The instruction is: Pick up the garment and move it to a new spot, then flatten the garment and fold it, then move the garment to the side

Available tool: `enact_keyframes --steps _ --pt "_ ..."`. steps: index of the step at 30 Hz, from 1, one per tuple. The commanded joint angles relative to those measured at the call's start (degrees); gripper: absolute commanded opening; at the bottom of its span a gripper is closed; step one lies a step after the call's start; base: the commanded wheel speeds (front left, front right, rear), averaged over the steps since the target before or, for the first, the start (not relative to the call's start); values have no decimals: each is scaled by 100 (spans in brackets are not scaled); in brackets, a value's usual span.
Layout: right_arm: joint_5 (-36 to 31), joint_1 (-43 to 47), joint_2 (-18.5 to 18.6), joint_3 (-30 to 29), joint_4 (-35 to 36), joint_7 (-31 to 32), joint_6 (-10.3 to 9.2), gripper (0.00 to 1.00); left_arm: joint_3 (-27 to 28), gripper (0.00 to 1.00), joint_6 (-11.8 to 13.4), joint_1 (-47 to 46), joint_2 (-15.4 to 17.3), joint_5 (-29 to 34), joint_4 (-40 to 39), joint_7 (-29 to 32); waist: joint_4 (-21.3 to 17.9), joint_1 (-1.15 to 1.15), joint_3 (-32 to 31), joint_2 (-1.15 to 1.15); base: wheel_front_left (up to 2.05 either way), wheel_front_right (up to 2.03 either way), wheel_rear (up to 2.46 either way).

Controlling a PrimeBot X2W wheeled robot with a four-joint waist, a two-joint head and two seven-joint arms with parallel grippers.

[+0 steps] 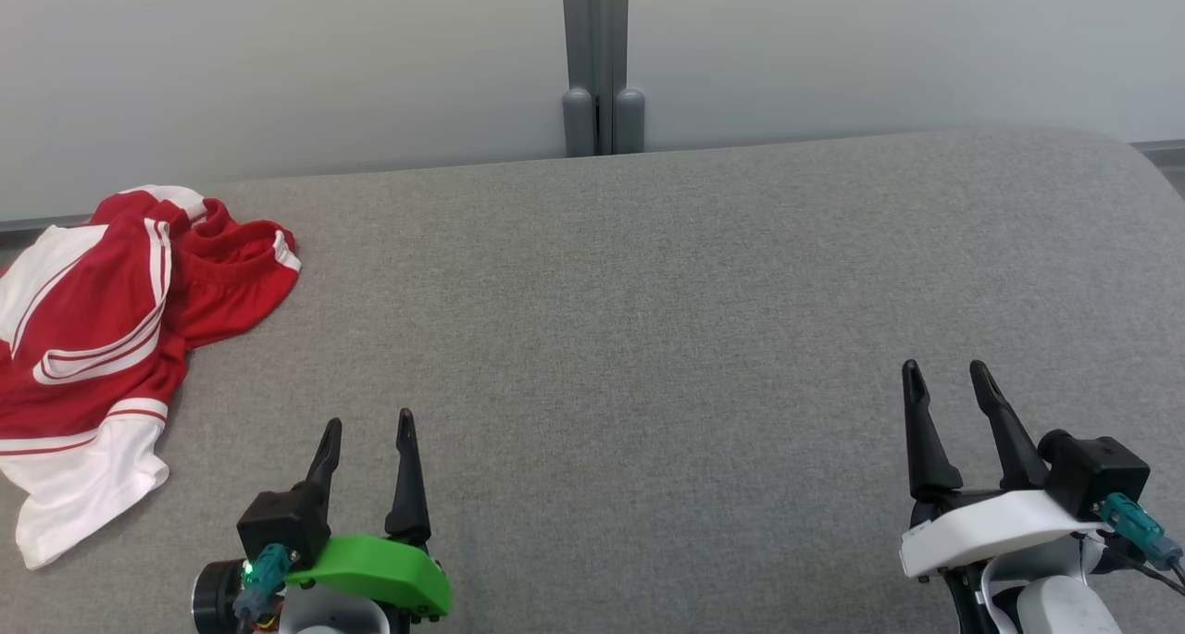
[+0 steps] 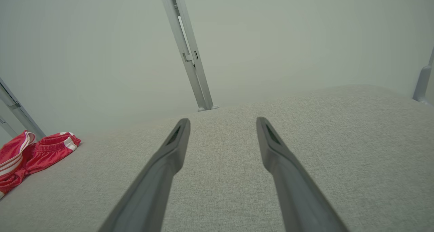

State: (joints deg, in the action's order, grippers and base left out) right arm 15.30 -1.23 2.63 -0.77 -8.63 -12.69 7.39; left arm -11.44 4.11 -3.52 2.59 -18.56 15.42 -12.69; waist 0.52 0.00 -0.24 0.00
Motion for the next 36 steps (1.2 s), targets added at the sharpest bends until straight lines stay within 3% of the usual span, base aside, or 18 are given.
enact_keyframes --steps 1,22,36 --pt "-148 -44 32 17 14 -50 16 100 -24 100 51 -49 39 116 8 -49 1 0 4 0 0 0 0" --pt "-984 -50 37 34 -123 -267 11 100 -149 100 150 -49 47 694 158 -262 29 0 19 0 0 0 0" --pt "-918 -65 36 20 -213 -254 11 100 -96 100 140 -51 47 606 212 -249 26 0 20 0 0 0 0"
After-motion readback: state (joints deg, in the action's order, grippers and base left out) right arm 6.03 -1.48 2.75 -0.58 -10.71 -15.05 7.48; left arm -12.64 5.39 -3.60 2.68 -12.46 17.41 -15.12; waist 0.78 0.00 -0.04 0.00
